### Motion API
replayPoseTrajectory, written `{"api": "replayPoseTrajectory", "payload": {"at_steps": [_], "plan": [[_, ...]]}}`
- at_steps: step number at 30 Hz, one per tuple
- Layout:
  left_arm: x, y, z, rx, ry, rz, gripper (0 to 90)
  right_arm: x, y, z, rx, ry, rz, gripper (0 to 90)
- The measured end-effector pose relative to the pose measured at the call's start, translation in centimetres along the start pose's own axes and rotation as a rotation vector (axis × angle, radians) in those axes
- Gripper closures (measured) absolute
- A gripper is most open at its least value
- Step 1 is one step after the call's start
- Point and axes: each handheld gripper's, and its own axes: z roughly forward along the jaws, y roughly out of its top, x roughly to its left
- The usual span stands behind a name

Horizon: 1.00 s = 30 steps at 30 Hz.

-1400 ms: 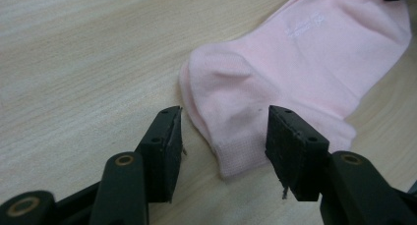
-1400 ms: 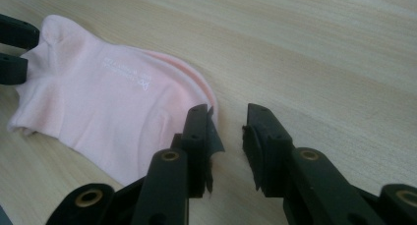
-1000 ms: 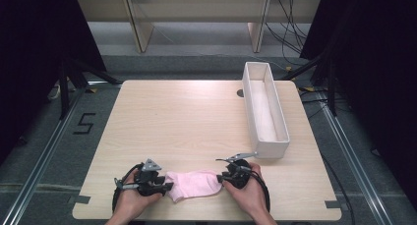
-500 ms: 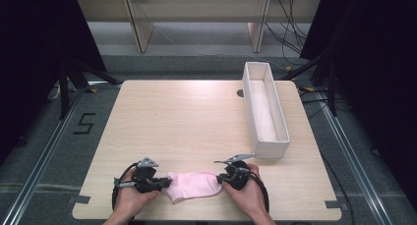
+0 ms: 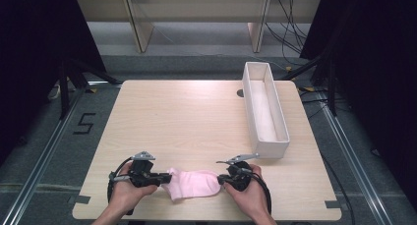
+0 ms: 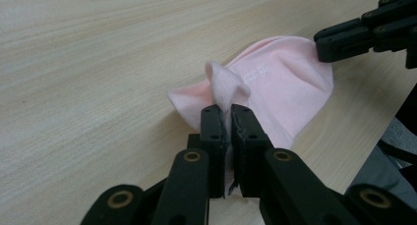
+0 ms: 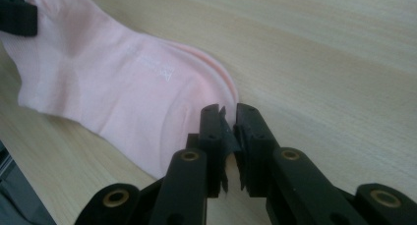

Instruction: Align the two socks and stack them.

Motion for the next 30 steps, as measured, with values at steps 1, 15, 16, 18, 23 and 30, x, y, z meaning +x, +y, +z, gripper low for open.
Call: {"api": "replayPoseTrajectory", "payload": {"at_steps": [1,15,16,18,23,30], "plan": [[0.0,0.1,-0.1,0.003,0.004,0.0,84.4,-0.1,-0.1,0.3,0.0,-0.001,-0.017,82.4],[-1.0,1.6,-0.5,-0.014,-0.054,0.031,84.5,0.0,-0.1,1.1,0.002,0.0,-0.014,83.2],[-1.3,1.8,-0.5,-0.016,-0.054,0.034,84.5,0.0,-0.1,1.1,0.002,0.0,-0.012,83.2],[-1.6,2.1,-0.5,-0.011,-0.058,0.048,84.5,0.0,-0.1,1.1,0.0,0.0,-0.014,83.2],[-2.3,2.9,-0.1,-0.006,-0.067,0.072,84.6,0.0,-0.1,1.2,-0.001,-0.001,-0.012,83.4],[-3.7,3.8,1.1,0.005,-0.09,0.096,84.7,-0.1,-0.1,1.2,0.009,0.002,-0.011,83.4]]}}
